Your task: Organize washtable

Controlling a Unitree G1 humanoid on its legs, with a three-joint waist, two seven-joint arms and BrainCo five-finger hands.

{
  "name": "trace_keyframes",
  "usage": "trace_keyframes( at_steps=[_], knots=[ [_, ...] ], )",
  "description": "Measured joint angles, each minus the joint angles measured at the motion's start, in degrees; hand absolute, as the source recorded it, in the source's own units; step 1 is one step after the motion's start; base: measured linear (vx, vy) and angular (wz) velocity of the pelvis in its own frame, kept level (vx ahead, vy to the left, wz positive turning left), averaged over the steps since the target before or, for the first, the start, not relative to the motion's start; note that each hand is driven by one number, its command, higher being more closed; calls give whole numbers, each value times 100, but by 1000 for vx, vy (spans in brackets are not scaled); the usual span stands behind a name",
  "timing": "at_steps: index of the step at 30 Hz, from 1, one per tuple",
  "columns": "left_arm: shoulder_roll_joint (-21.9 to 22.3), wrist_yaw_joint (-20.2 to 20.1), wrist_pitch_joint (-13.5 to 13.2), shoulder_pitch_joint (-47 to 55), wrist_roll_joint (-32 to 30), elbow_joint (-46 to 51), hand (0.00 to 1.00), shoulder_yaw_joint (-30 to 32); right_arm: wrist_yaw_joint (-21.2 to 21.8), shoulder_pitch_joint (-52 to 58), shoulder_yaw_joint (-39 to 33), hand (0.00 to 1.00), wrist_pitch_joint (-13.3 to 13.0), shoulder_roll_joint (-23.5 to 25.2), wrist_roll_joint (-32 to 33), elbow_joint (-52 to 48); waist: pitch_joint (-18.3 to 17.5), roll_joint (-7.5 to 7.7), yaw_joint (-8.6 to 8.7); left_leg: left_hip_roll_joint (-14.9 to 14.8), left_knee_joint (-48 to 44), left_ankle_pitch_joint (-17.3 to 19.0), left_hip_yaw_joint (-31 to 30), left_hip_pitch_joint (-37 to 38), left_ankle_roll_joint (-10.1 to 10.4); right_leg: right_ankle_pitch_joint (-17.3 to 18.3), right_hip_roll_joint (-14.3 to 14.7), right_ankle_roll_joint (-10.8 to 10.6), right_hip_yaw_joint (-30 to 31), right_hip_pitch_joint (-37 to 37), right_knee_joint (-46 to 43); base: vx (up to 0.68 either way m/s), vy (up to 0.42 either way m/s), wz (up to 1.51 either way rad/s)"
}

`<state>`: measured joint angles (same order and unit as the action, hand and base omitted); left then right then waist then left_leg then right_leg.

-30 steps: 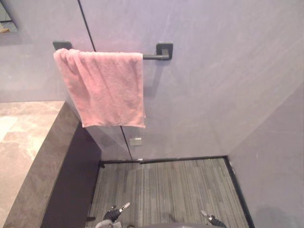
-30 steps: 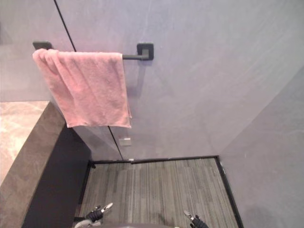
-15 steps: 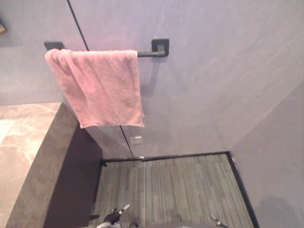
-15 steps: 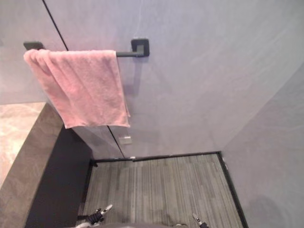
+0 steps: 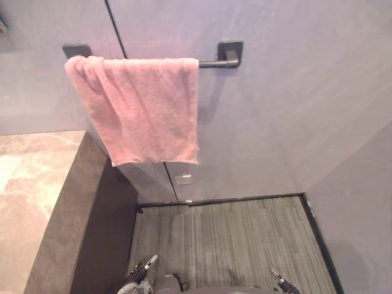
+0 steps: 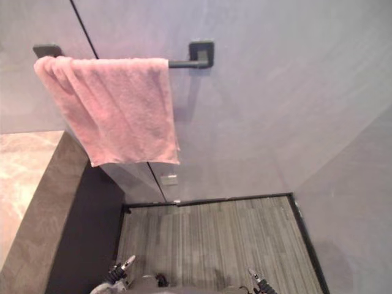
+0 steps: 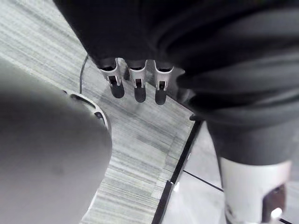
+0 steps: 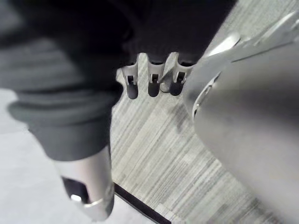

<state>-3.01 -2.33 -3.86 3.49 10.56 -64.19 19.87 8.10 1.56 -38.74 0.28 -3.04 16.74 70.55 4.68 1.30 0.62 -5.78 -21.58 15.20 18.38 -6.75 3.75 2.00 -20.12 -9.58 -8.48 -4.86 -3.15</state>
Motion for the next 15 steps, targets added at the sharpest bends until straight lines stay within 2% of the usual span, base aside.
trace_keyframes(
  at_steps=[2,3,4,5,6,7,8,9,10,11,12,13,14,15],
  knots=[
    [-8,1,-4,-2,-2,-133,0,-297,0,0,-128,0,-32,-61,5,-9,-80,-132,-3,164,323,20,215,349,-54,-155,-128,141,239,300,-529,380,422,-55],
    [-3,-1,-3,9,-3,-189,0,-538,3,31,-128,0,-63,-193,11,-15,-157,-279,8,227,554,-1,240,608,-90,-265,-184,301,274,594,-1188,375,361,-47],
    [-9,-1,-8,-1,-3,-190,0,-826,8,60,-125,0,-72,-278,21,-86,-172,-414,27,209,596,-22,219,843,-151,-446,-217,575,217,940,-1959,292,241,-47],
    [-22,-2,-14,-18,-3,-187,0,-931,8,74,-119,0,-83,-291,23,-175,-160,-488,38,182,585,-12,208,970,-198,-439,-207,687,196,1094,-2349,273,138,-39],
    [-46,-2,-26,-63,-4,-184,0,-1113,11,83,0,0,-107,-289,63,-290,-124,-619,137,106,576,24,130,1147,-271,95,-55,746,3,1362,-3214,217,61,-25],
    [-127,1,-29,-149,-4,-186,0,-1175,20,73,263,0,-108,-273,71,-390,-110,-607,196,95,680,25,61,1293,-274,510,159,776,-157,1620,-3789,372,9,-23],
    [-242,4,-34,-368,-8,-191,0,-1249,38,52,655,0,-112,-222,92,-501,-79,-579,205,49,919,33,24,1480,-285,1055,771,966,-268,2058,-4279,331,-43,-17],
    [-255,6,-37,-431,-8,-191,0,-1238,38,46,750,0,-114,-192,99,-545,-50,-578,207,22,970,33,20,1524,-285,1177,978,1061,-259,2156,-4286,336,-83,-18],
    [-267,6,-41,-576,-10,-193,0,-1204,42,36,903,0,-116,-125,141,-635,46,-570,213,-24,1023,33,14,1604,-284,1363,1394,1184,-304,2348,-4178,279,-170,1],
    [-220,5,-50,-741,-13,-215,0,-1007,56,65,1256,0,-123,-31,213,-786,162,-428,227,-21,953,55,-2,1702,-233,1160,1934,1184,-418,2392,-2876,272,-168,15],
    [-236,3,-56,-756,-14,-195,0,-1016,51,169,1438,0,-126,6,236,-904,156,-284,247,102,880,83,-33,1701,-138,551,1982,1258,-380,2257,-2013,289,-139,29],
    [-28,-1,-63,-801,-17,-186,0,-1024,39,199,1675,0,-138,-69,252,-1049,294,-556,277,-32,752,177,-185,1722,-18,323,2116,1578,-543,2013,-1812,247,-39,31],
    [96,-7,-67,-791,-53,-183,0,-991,-45,221,1930,0,-174,-124,247,-1369,299,-570,314,-65,820,215,-310,1582,-8,284,2118,1619,-531,1848,-1478,293,-92,23],
    [182,-3,-98,-789,-81,-195,0,-828,-56,258,2264,0,-212,-105,238,-1703,344,-500,305,4,980,199,-475,1564,18,280,2068,1615,-527,1717,-1348,215,-86,18]
  ],
)
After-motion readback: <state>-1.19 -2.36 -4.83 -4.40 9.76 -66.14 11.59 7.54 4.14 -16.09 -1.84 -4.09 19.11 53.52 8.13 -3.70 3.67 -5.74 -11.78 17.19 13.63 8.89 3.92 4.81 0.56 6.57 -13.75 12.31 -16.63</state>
